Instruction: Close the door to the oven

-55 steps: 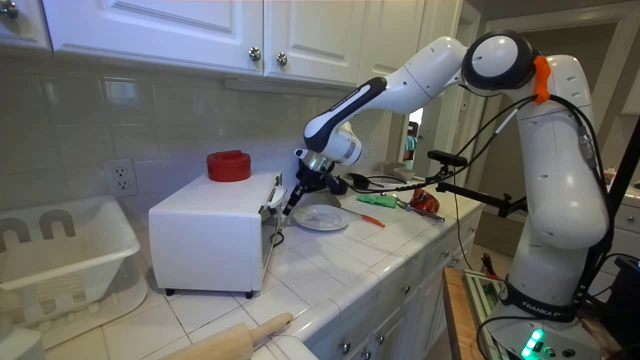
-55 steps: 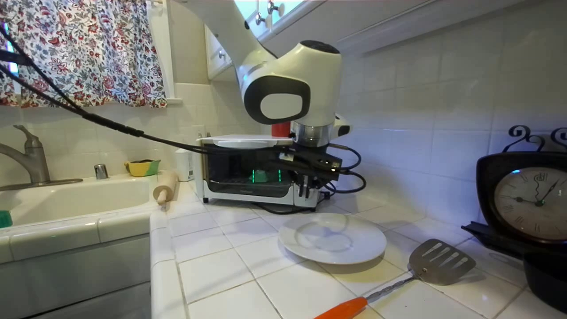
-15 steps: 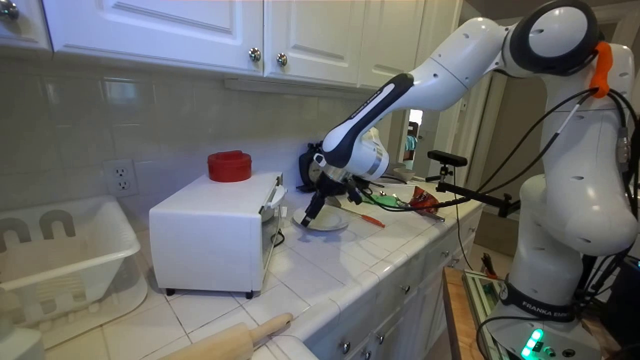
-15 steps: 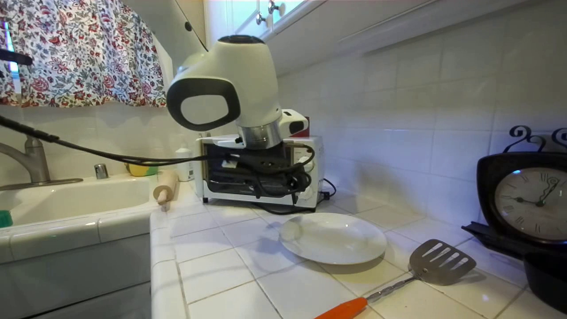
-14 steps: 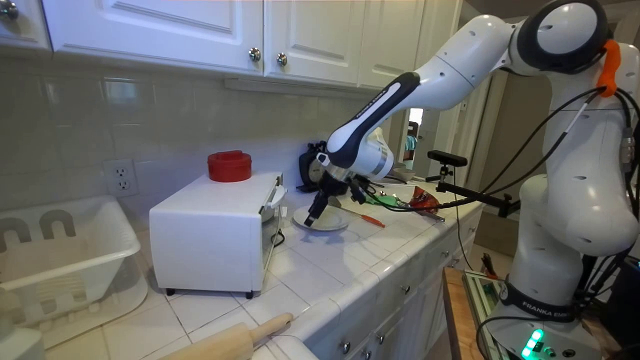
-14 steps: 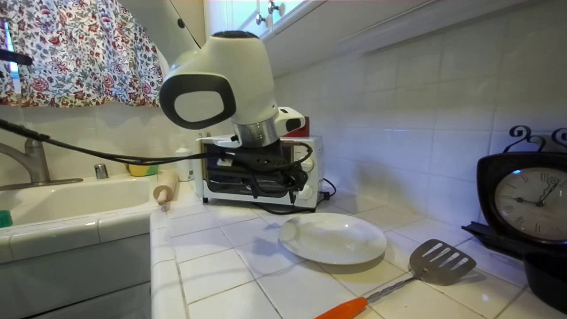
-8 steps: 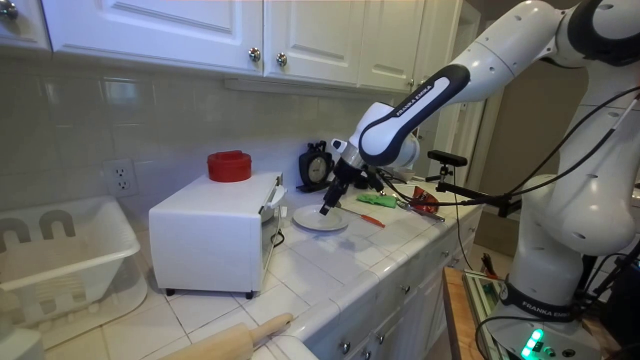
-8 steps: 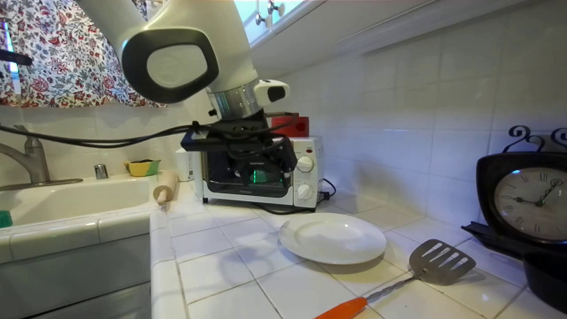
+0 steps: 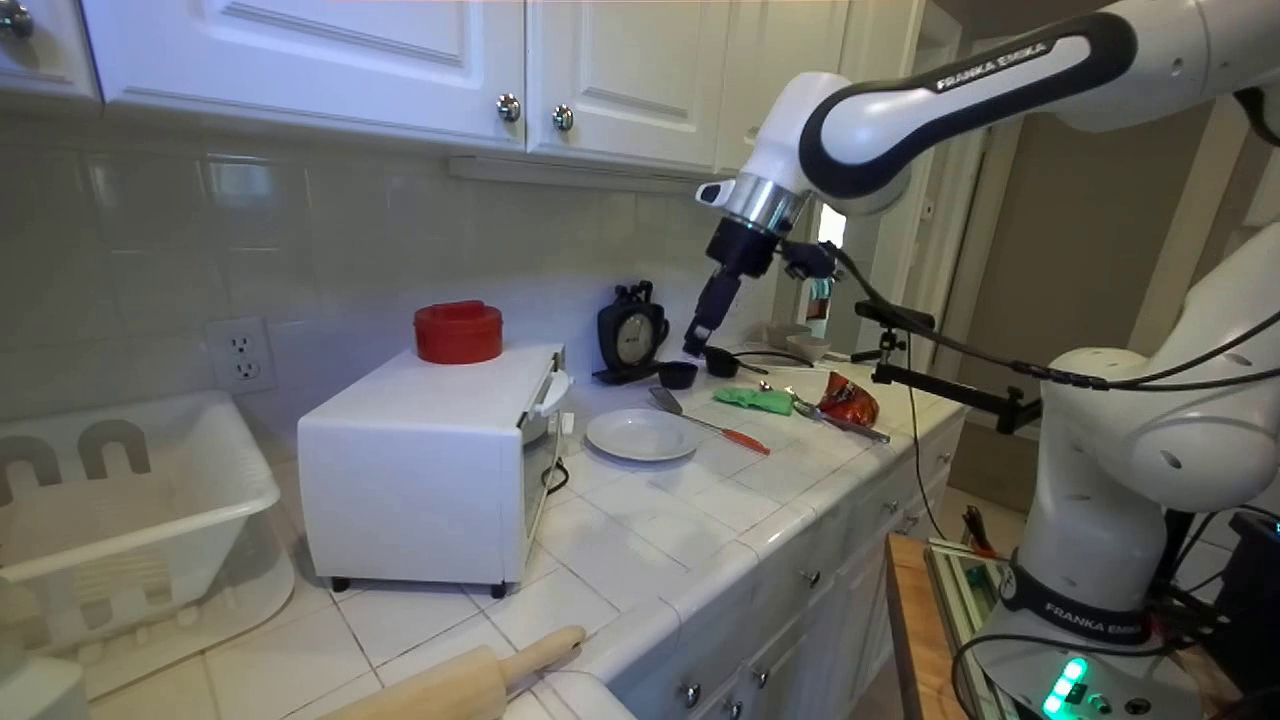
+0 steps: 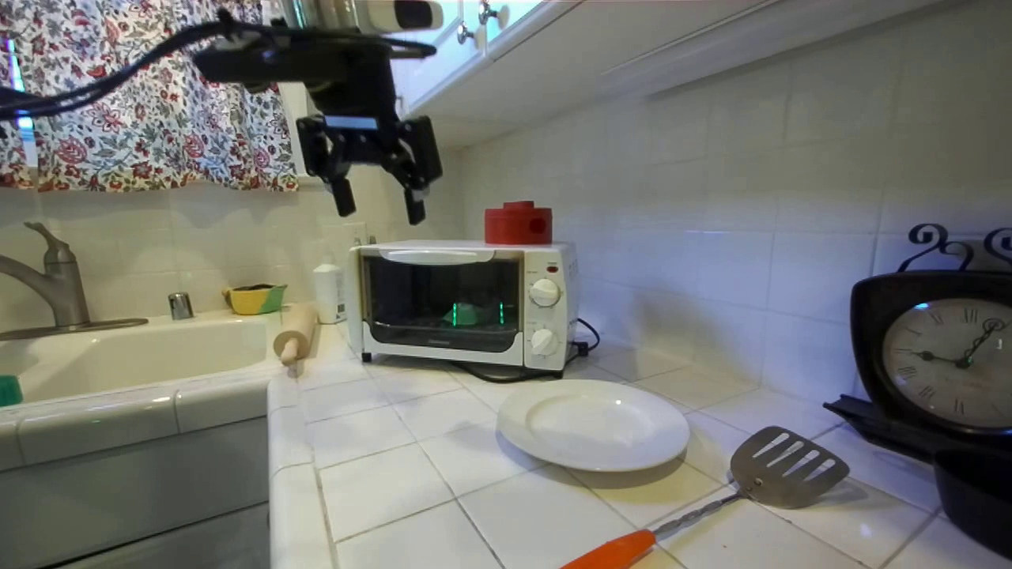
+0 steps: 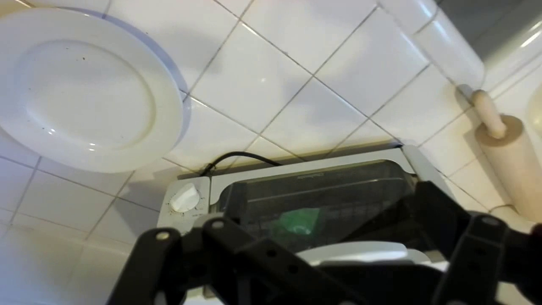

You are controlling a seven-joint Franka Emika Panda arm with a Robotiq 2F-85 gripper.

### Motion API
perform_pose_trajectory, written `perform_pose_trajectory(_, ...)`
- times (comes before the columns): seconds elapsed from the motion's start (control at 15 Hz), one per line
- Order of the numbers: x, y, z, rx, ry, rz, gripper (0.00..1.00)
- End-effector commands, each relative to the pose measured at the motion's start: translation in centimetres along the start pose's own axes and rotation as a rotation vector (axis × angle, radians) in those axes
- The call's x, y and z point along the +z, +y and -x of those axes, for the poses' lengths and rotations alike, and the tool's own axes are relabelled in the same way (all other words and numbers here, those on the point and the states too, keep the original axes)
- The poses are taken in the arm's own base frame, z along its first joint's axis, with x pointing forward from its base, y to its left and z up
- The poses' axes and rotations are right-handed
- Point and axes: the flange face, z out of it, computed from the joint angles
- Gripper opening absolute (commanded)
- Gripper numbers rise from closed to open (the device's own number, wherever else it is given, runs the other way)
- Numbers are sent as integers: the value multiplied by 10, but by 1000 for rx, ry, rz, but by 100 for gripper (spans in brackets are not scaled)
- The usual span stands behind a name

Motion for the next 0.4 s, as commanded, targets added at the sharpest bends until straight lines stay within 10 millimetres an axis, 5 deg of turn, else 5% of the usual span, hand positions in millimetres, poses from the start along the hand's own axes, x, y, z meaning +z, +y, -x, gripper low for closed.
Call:
perform_pose_trajectory(0.0, -14, -5, 1, 1, 8, -6, 100)
perform_pose_trajectory(0.33, -18, -6, 5, 5, 6, -12, 100)
